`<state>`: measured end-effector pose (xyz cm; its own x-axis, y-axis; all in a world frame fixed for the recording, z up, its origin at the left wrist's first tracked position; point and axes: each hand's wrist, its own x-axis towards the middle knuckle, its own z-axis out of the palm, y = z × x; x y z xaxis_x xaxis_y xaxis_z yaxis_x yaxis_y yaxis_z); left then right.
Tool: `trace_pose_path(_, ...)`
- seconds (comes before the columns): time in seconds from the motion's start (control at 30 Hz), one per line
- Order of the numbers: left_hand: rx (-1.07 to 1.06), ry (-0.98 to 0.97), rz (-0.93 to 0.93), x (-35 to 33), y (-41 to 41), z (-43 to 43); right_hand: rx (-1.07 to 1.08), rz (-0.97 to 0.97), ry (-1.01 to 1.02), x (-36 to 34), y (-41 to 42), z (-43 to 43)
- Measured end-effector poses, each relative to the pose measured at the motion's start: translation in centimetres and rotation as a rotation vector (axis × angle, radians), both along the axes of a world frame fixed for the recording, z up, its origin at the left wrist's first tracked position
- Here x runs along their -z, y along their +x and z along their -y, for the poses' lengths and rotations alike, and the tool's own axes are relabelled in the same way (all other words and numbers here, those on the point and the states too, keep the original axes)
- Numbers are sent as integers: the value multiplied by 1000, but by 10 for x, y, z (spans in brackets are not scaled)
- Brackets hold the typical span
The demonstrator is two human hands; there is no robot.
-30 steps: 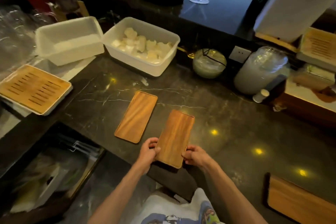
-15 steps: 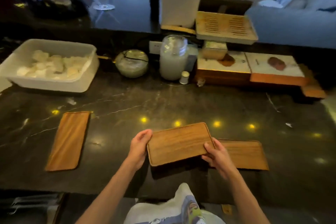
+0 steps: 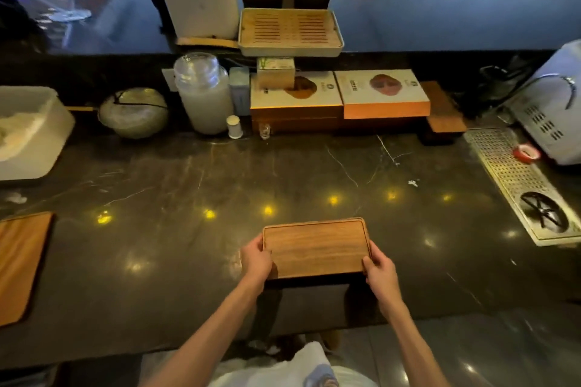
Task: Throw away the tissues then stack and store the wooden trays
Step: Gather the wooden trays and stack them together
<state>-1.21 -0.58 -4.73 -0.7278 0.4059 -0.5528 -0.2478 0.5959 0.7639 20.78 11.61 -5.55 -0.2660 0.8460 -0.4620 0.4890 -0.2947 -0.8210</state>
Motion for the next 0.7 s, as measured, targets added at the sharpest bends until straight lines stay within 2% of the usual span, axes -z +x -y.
trace_pose_path(0.17, 103, -173, -135, 10, 7, -27, -147, 121, 96, 6, 7, -29)
trace_pose_path(0.37, 134, -238, -90, 11, 6, -30, -251, 275, 71, 9, 2, -43)
trace_pose_path(0.57, 139, -75, 28, 4, 5, -21, -253, 320, 72, 14, 1, -40)
trace_pose_path(0.7, 115, 38, 117, 3, 10, -11, -189, 243, 72, 18, 4, -33)
